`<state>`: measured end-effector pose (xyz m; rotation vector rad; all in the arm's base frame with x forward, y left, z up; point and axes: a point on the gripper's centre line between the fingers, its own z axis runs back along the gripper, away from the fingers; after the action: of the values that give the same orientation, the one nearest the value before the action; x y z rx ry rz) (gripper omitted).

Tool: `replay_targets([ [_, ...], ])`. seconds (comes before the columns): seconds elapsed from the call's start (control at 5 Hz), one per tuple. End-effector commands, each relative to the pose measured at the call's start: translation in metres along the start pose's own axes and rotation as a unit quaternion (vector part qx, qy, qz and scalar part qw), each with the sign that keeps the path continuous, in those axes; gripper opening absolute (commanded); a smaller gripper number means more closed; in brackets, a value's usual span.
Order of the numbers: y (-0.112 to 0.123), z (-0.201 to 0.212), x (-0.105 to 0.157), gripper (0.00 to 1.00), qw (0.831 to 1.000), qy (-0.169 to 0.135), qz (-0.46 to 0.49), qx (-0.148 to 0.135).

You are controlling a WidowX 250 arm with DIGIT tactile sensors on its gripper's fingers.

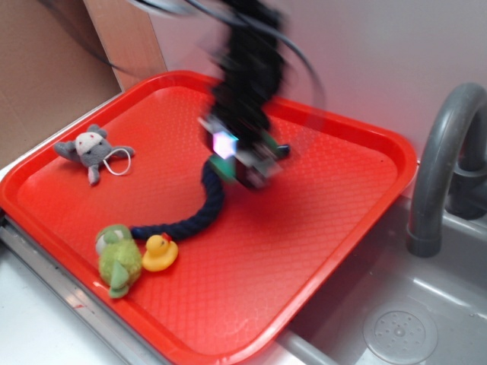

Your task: Grab the green block.

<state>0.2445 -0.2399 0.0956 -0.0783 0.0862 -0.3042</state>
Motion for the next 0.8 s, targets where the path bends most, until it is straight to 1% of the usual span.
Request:
replay_targets([
  [0.0,0.054,0.075,-0.043,0.0,0.993,-0.114,0.0,-0.019],
  [0.2,0.066,0.103,-0.069,0.0,0.988,-0.157,0.009,0.0],
  [0.4,0.074,0.12,-0.082,0.0,0.985,-0.165,0.023,0.032],
  [0.6,0.083,0.128,-0.084,0.0,0.984,-0.156,0.06,0.058],
])
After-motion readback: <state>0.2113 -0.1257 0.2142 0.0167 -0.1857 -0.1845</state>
